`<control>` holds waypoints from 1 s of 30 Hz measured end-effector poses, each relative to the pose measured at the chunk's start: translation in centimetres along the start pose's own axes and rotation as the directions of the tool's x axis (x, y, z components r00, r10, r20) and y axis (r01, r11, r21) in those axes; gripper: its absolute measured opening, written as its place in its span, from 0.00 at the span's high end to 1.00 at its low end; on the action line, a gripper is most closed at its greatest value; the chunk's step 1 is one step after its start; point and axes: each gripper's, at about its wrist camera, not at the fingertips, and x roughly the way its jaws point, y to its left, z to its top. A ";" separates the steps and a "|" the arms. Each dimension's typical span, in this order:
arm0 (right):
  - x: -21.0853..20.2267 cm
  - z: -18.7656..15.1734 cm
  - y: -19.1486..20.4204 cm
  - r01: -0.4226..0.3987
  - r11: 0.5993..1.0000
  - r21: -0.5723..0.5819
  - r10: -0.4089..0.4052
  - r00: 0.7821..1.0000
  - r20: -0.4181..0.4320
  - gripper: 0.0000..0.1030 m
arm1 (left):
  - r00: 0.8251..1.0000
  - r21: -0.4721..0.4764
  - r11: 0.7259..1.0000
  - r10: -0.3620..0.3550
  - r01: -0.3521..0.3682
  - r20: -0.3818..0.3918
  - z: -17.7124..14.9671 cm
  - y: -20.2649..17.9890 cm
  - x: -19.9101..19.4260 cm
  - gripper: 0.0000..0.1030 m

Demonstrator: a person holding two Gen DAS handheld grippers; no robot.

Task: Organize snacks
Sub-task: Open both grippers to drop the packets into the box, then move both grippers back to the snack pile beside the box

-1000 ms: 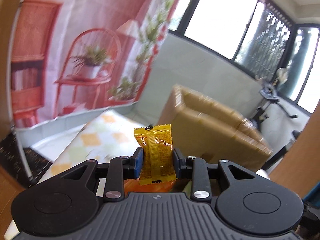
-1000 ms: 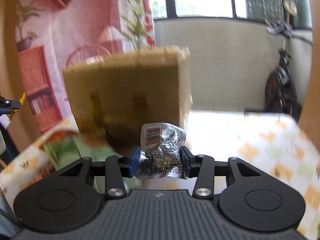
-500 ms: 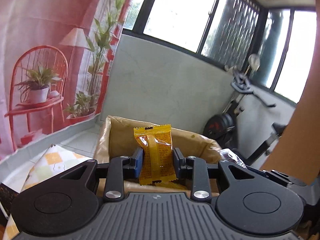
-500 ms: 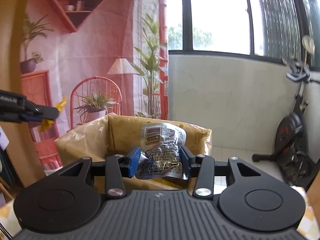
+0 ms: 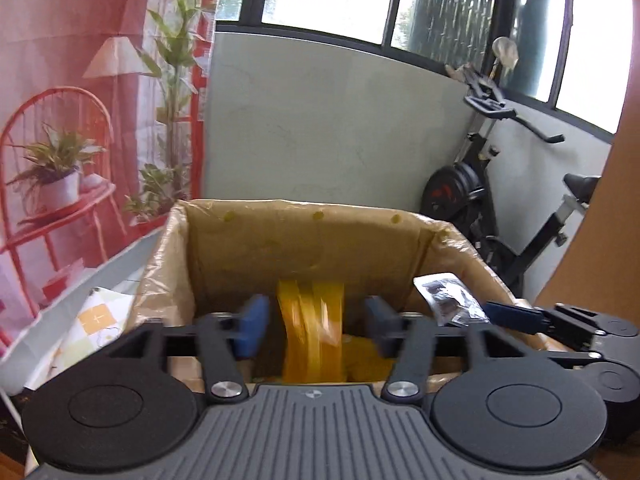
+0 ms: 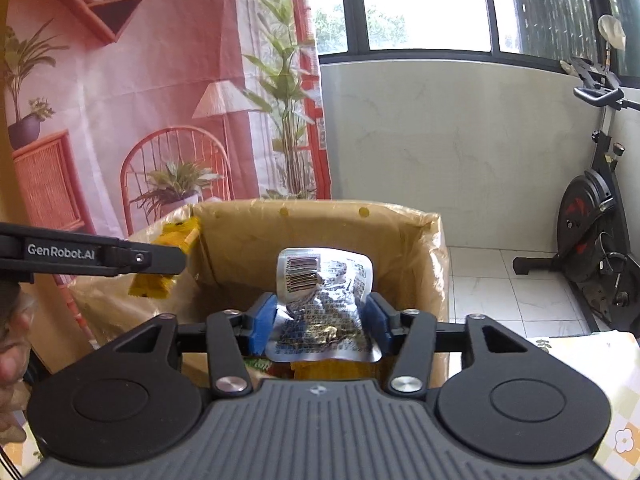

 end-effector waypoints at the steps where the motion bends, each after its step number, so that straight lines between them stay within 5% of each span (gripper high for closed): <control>1: -0.1 -0.1 0.0 -0.002 1.000 -0.002 0.002 1.000 -0.005 0.43 | 1.000 -0.009 1.000 0.007 -0.007 0.002 -0.1 0.2 -0.2 0.35; 12: -2.9 -1.6 -0.1 0.006 1.000 0.026 -0.006 1.000 -0.001 0.40 | 0.999 -0.085 0.996 0.028 -0.030 -0.019 -0.7 4.3 -3.5 0.35; 18: -5.5 -2.8 0.6 -0.045 0.998 0.036 0.044 0.999 0.028 0.40 | 0.999 -0.063 0.998 0.025 -0.027 -0.029 -2.0 6.3 -6.9 0.33; 30: -8.2 -8.0 3.8 -0.144 0.989 -0.041 0.144 0.990 0.005 0.38 | 0.999 -0.165 0.986 -0.018 0.011 -0.040 -6.9 9.6 -11.4 0.32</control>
